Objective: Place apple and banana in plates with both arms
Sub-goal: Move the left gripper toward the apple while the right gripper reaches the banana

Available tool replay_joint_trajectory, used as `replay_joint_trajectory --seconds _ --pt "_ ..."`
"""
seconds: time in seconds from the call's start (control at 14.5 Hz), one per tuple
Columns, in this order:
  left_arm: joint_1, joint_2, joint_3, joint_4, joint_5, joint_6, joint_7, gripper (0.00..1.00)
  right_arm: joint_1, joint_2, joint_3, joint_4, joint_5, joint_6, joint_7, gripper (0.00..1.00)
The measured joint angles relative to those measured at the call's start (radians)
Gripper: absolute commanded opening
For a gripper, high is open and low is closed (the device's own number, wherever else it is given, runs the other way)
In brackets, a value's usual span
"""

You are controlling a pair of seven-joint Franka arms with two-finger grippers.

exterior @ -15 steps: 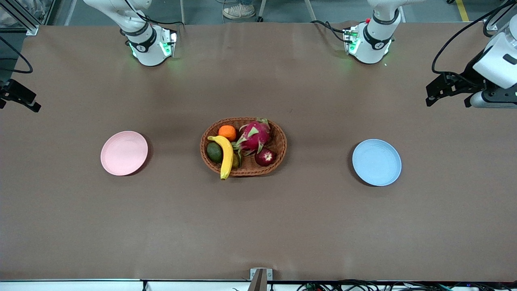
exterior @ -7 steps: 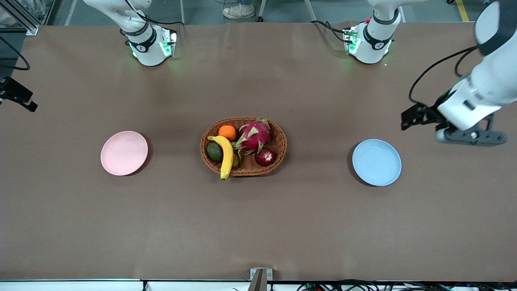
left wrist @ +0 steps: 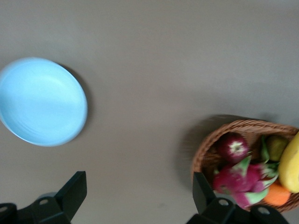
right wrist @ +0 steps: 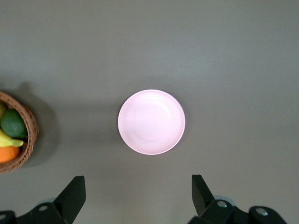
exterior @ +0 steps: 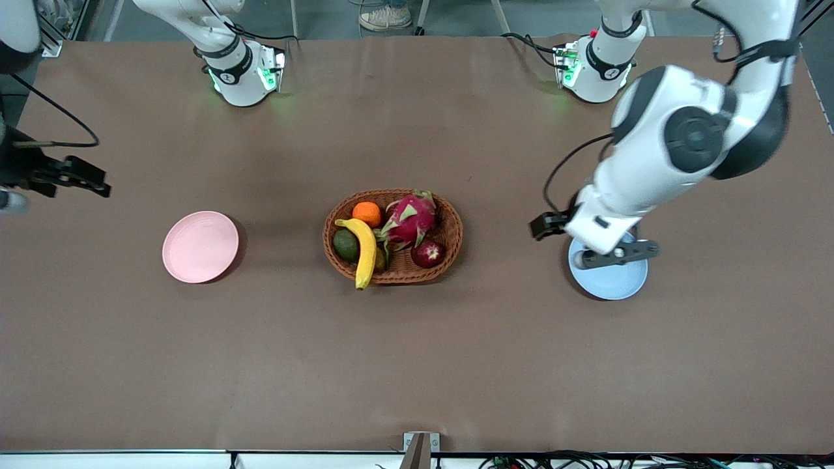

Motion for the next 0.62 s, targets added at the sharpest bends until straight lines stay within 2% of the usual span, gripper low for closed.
replay_joint_trajectory --seconds 0.28,0.48,0.62 --pt "-0.08 0.108 0.0 0.0 0.0 0.132 -0.22 1.0 0.163 0.098 0.005 -0.002 0.045 0.046 0.003 1.0" --pt "-0.137 0.198 0.0 0.0 0.0 0.279 -0.362 1.0 0.251 0.193 0.006 -0.003 0.152 0.109 0.003 1.0" --pt "-0.172 0.252 0.0 0.001 0.0 0.338 -0.415 1.0 0.303 0.258 0.006 -0.003 0.188 0.188 0.002 1.0"
